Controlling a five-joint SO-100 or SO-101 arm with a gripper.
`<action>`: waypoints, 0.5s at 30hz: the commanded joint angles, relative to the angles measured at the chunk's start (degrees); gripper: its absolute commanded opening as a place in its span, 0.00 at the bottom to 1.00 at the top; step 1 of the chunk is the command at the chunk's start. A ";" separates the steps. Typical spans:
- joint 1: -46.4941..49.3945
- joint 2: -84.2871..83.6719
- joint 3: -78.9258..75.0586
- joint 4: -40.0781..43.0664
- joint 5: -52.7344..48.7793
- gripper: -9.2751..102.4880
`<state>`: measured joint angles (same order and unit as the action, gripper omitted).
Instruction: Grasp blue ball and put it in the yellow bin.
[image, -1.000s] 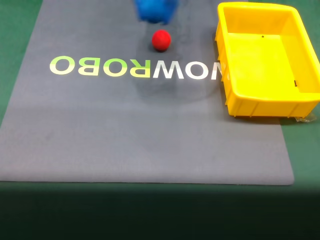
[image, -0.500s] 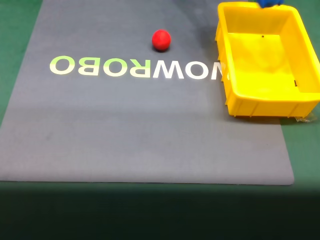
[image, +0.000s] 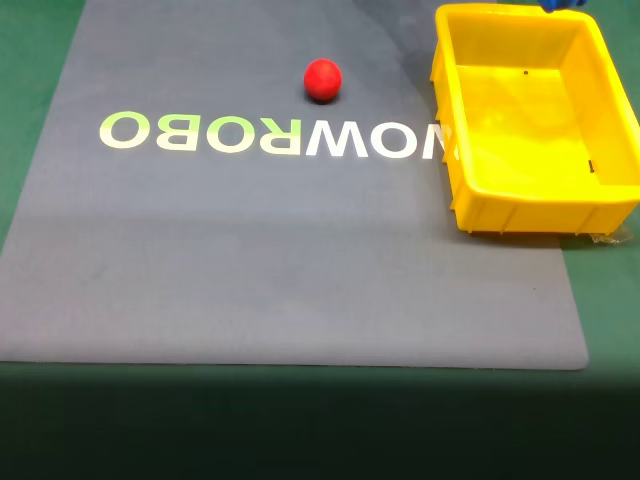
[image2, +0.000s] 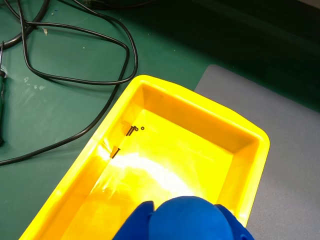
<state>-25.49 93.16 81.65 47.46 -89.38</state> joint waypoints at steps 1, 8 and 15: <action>0.70 0.79 -0.62 -0.70 -0.53 0.34; 2.46 0.79 -0.62 -0.88 -0.97 0.42; 4.66 3.96 2.29 -0.88 -2.02 0.42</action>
<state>-23.03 93.16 83.41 47.46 -90.62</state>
